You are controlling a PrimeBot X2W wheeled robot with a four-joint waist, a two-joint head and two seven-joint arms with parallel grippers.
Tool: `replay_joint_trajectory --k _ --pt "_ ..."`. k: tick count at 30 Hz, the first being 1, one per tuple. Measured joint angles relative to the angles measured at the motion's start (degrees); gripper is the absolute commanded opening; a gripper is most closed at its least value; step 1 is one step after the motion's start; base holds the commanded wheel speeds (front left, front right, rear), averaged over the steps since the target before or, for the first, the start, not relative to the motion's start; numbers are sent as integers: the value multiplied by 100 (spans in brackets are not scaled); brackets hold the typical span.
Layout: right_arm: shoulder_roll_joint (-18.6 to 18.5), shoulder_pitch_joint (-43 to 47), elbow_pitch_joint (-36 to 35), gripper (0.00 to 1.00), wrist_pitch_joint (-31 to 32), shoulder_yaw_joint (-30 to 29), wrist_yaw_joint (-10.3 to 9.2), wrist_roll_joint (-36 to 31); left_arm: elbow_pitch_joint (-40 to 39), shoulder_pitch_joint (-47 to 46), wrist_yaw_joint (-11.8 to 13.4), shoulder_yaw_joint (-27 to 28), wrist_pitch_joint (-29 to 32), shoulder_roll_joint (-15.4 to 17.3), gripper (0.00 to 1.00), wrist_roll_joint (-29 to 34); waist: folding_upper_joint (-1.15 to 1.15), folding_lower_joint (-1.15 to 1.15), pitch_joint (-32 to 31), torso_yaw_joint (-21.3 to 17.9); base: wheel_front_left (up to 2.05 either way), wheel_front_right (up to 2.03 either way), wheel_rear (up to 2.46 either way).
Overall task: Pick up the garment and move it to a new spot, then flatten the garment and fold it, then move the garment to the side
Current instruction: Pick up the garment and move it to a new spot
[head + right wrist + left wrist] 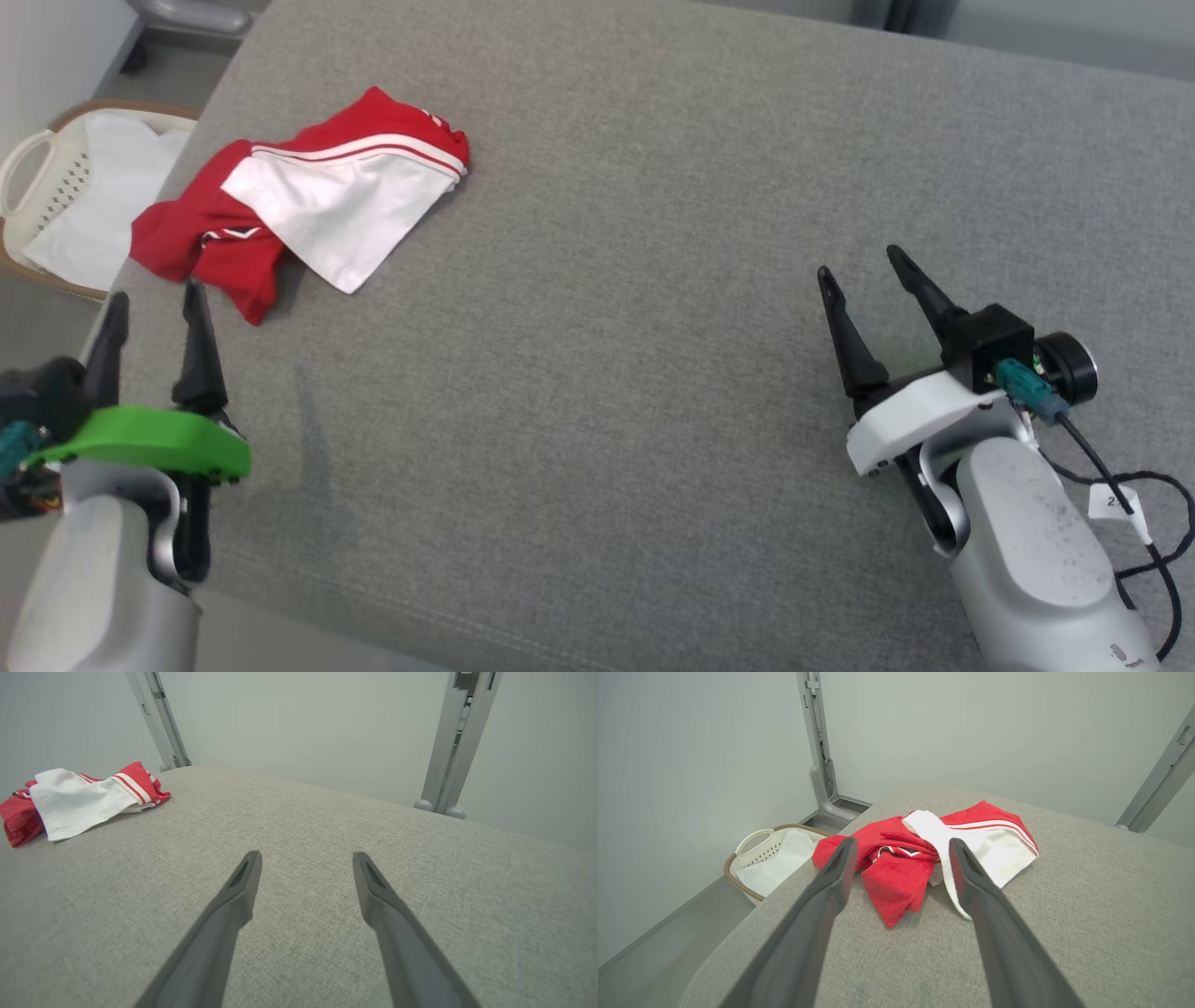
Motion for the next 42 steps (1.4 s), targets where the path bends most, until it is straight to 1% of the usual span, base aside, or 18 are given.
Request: replay_joint_trajectory --k 2,5,10,13,16,21,22,23,25,27,30,34,37,39,42 --pt "0 -184 -64 100 0 19 0 -77 119 -358 0 -224 0 285 100 -234 0 0 214 -80 0 0 0" --pt "-1 -351 -163 100 0 49 0 -119 316 -805 0 -503 0 595 100 -519 0 0 505 -205 0 0 0" --pt "-2 -468 -299 100 0 118 0 -111 902 -1477 -1 -778 0 913 100 -1169 0 1 925 -456 0 0 0" --pt "-3 -546 -389 100 -1 154 0 -99 1557 -1812 -1 -1009 1 1095 100 -1456 0 1 1118 -679 0 0 0" --pt "7 -570 -493 100 -10 165 0 -69 2183 -2045 -1 -1101 52 1187 100 -1815 0 1 1260 -904 0 0 0" --pt "8 -511 -606 100 -16 89 0 -60 2788 -2114 -1 -1458 308 1183 100 -2213 0 1 1406 -1238 0 0 0" --pt "13 -497 -619 100 -16 75 1 -56 2832 -2106 0 -1538 314 1198 22 -2246 0 1 1420 -1300 0 0 0" --pt "15 -486 -626 100 -16 56 1 -48 2861 -2104 0 -1596 259 1224 0 -2269 0 1 1424 -1347 0 0 0" --pt "9 -432 -649 100 -16 -2 0 -46 2883 -2086 9 -1779 145 1308 0 -2251 0 1 1414 -1440 0 0 0" --pt "7 -371 -650 100 -16 -45 0 -32 2849 -2079 10 -1871 46 1315 0 -2242 0 0 1365 -1481 0 0 0" --pt "1 -282 -619 100 -15 -86 0 -4 2608 -2081 8 -1992 36 1341 0 -2079 0 1 1245 -1507 0 0 0" --pt "-5 -130 -587 100 -13 -101 0 158 1661 -2109 -1 -1689 18 1423 0 -1614 0 1 1007 -1515 0 0 0" --pt "-5 -19 -579 100 -13 -88 0 283 971 -2075 -1 -1456 19 1421 0 -1261 0 1 802 -1546 0 0 0" --pt "-4 94 -567 100 -13 -80 0 386 472 -1988 -1 -1405 10 1304 0 -1085 0 0 646 -1589 0 0 0" --pt "-8 242 -535 100 -13 -49 0 555 -47 -1838 -1 -1478 11 1120 0 -875 0 0 433 -1695 0 0 0"
